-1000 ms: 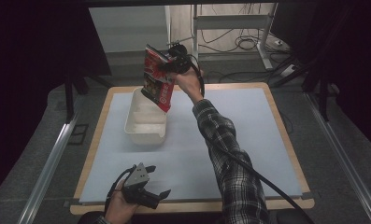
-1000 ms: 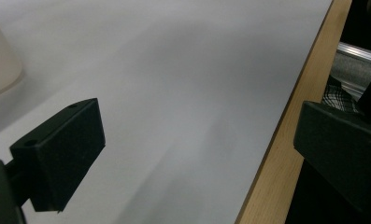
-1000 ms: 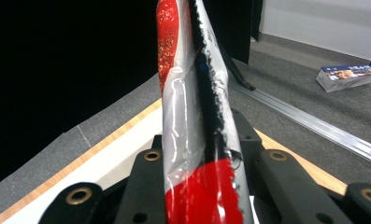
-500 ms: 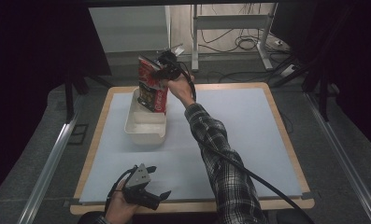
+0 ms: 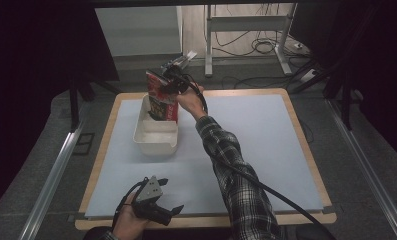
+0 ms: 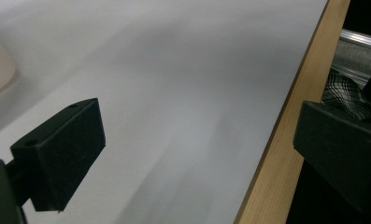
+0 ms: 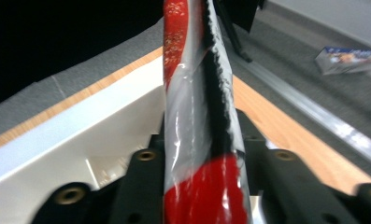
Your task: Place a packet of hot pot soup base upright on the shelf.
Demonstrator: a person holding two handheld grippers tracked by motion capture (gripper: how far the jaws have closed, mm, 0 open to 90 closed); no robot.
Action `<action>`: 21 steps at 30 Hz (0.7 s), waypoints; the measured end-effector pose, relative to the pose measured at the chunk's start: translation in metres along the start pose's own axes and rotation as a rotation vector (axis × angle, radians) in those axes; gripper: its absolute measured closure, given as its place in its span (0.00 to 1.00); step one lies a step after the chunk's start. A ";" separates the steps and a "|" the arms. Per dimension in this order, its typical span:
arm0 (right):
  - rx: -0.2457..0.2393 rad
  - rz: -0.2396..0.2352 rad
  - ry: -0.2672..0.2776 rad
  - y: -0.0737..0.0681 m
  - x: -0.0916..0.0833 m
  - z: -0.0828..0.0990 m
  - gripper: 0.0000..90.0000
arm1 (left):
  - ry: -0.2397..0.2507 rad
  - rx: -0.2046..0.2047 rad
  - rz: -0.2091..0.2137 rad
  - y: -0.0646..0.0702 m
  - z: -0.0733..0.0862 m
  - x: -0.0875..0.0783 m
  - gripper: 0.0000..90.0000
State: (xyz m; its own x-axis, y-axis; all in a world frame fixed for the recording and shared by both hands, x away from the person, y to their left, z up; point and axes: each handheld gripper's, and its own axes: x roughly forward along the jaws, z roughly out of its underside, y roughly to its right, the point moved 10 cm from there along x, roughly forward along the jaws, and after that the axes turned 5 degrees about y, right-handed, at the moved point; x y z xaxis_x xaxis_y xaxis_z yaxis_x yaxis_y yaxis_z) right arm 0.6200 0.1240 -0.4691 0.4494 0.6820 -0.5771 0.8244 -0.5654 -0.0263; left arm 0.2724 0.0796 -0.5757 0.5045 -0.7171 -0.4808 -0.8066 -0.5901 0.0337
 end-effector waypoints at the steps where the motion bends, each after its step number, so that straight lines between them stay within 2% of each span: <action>1: -0.011 0.007 0.008 0.000 -0.001 -0.001 0.65 | 0.000 0.000 -0.001 0.000 0.000 0.000 0.02; 3: -0.004 -0.001 0.043 0.002 -0.005 -0.006 0.49 | -0.002 0.000 -0.002 0.000 0.000 0.000 0.02; 4: -0.004 -0.001 0.043 0.002 -0.005 -0.006 0.49 | -0.002 0.000 -0.002 0.000 0.000 0.000 0.02; 5: 0.012 -0.017 0.051 0.002 -0.007 -0.007 0.36 | -0.006 0.002 -0.002 0.000 0.001 0.001 0.02; 9: -0.050 0.009 0.035 0.002 -0.010 -0.005 0.20 | -0.010 0.007 -0.004 0.000 0.001 0.001 0.02; 13: -0.055 -0.002 0.061 0.000 -0.018 -0.007 0.10 | -0.010 0.007 -0.009 0.000 0.002 0.001 0.03; 15: -0.045 -0.016 0.068 0.000 -0.023 -0.008 0.09 | -0.008 0.006 -0.010 0.000 0.002 0.001 0.03; 21: -0.040 -0.019 0.069 0.002 -0.035 -0.007 0.02 | -0.011 0.014 -0.011 0.000 0.002 0.002 0.03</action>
State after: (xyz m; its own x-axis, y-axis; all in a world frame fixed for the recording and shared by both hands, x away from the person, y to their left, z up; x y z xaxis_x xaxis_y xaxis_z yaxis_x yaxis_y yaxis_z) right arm 0.6081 0.1023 -0.4436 0.4551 0.7233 -0.5194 0.8454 -0.5342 -0.0031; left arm 0.2728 0.0786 -0.5785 0.5105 -0.7063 -0.4905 -0.8050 -0.5930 0.0162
